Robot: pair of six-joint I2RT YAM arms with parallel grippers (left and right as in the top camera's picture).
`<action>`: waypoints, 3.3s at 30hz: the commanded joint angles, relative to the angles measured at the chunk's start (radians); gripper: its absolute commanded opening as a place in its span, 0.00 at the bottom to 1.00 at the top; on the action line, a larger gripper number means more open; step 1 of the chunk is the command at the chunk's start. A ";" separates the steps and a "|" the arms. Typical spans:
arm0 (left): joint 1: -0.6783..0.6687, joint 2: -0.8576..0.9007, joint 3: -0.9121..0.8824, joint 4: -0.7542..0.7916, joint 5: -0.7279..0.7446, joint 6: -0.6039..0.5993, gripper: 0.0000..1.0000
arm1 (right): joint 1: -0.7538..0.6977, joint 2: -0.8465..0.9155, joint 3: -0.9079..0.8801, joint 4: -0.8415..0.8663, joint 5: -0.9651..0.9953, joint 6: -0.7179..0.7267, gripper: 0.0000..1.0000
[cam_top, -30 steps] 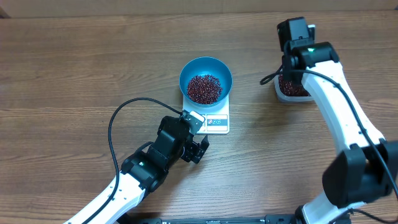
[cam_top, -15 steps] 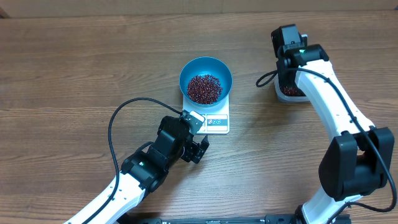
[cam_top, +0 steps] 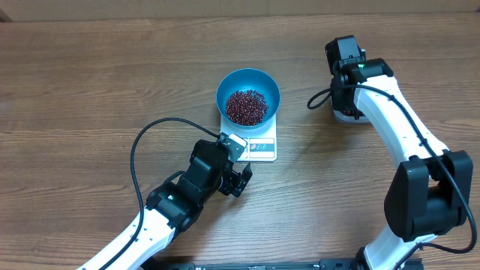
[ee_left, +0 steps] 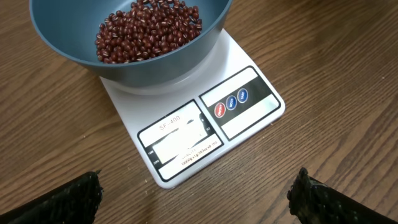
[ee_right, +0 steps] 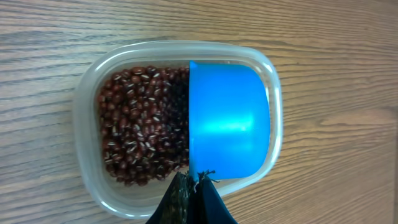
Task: Scoop item into bowl and weigh 150g on scale
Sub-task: 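Move the empty scoop with the right gripper back to the bean container, then lower the blue scoop with the right gripper into the red beans, then lift the filled scoop out of the container with the right gripper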
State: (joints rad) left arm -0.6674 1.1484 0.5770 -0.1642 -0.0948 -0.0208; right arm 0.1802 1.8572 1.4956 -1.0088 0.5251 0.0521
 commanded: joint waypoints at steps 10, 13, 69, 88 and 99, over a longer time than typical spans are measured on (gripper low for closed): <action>0.000 0.002 -0.006 0.000 -0.013 -0.009 0.99 | 0.000 0.003 -0.005 -0.013 -0.088 0.008 0.04; 0.000 0.002 -0.006 0.000 -0.013 -0.009 0.99 | 0.000 0.003 -0.005 -0.011 -0.156 0.008 0.04; 0.000 0.002 -0.006 0.000 -0.013 -0.009 1.00 | -0.500 0.003 -0.003 -0.068 -1.104 -0.245 0.04; 0.000 0.002 -0.006 0.000 -0.013 -0.009 1.00 | -0.539 0.003 -0.003 -0.055 -1.220 -0.240 0.04; 0.000 0.002 -0.006 0.000 -0.013 -0.009 1.00 | -0.704 0.003 -0.003 -0.067 -1.418 -0.241 0.04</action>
State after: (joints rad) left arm -0.6674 1.1484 0.5770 -0.1642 -0.0948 -0.0208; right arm -0.4801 1.8591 1.4956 -1.0744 -0.7578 -0.1833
